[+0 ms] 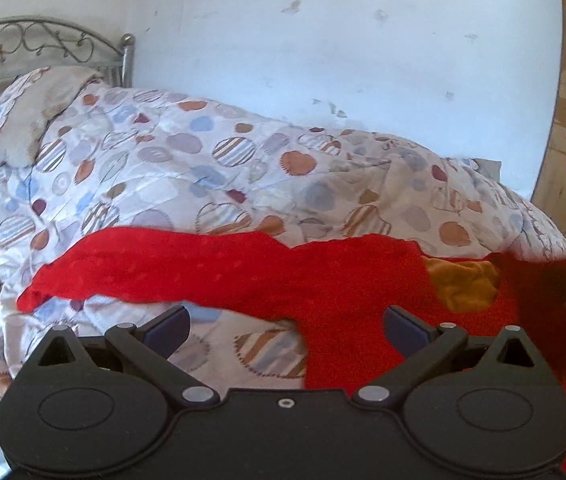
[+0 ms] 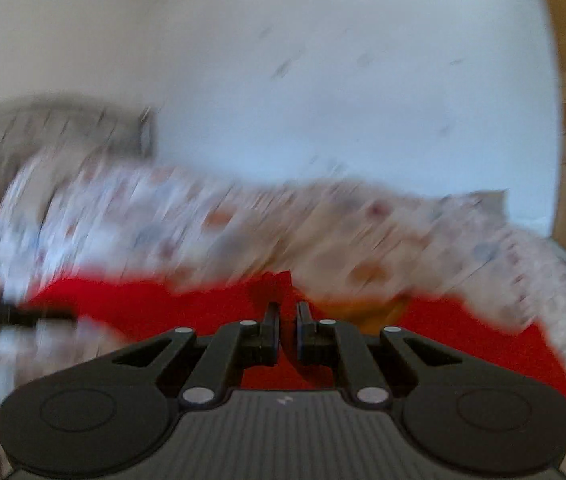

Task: Fold small clothes
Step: 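Lay the held sleeve across the sweater body and open the right gripper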

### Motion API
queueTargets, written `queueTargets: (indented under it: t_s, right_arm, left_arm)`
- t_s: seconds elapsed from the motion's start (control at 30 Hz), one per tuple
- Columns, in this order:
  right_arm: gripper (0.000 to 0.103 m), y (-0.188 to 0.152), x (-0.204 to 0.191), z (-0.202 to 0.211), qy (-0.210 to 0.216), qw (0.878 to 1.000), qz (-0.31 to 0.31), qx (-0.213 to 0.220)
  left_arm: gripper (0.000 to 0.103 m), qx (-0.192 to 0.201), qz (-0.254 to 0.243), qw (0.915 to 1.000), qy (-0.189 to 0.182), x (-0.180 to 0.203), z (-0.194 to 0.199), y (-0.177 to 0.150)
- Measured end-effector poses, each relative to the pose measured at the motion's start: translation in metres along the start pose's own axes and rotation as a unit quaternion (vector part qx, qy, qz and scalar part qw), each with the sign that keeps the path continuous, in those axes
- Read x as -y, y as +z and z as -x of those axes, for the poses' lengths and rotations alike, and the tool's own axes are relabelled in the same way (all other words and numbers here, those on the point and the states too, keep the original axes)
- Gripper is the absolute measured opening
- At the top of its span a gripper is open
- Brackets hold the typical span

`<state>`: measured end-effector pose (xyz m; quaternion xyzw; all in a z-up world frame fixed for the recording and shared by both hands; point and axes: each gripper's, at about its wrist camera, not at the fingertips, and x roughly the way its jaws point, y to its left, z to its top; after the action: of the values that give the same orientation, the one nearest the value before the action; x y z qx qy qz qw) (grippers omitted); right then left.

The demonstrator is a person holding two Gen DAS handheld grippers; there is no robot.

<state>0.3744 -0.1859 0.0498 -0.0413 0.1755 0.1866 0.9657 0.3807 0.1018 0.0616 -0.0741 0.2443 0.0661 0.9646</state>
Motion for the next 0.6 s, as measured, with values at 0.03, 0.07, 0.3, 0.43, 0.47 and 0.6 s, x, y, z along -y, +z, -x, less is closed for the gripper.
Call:
queueTargets:
  t_s: [0.03,0.07,0.3,0.43,0.47,0.6]
  right_arm:
    - [0.009,-0.004,-0.022,-0.005,0.007,1.0,0.018,-0.016]
    - [0.01,-0.011,-0.034,-0.008,0.014,0.999,0.034,-0.032]
    - [0.069,-0.032,-0.049,0.017,0.051,0.993,0.069,-0.078]
    - [0.09,-0.03,-0.013,0.038,0.04,0.995,0.059,-0.064]
    - [0.096,-0.029,-0.002,0.038,0.029,0.996,0.053,-0.06]
    - [0.1,-0.025,0.059,0.042,-0.038,0.998,0.011,-0.051]
  left_arm:
    - [0.103,-0.003,0.001,1.0,0.0,-0.003,-0.001,-0.003]
    - [0.103,-0.006,0.001,1.0,-0.001,-0.004,-0.002,-0.005]
    - [0.103,-0.023,0.005,0.9995,-0.021,-0.001,-0.014,-0.021]
    - [0.103,-0.021,-0.004,0.9988,-0.044,0.016,-0.02,-0.028]
    - [0.103,-0.02,-0.007,0.9984,-0.052,0.022,-0.023,-0.029]
    - [0.103,-0.017,-0.021,0.9967,-0.076,0.055,-0.039,-0.039]
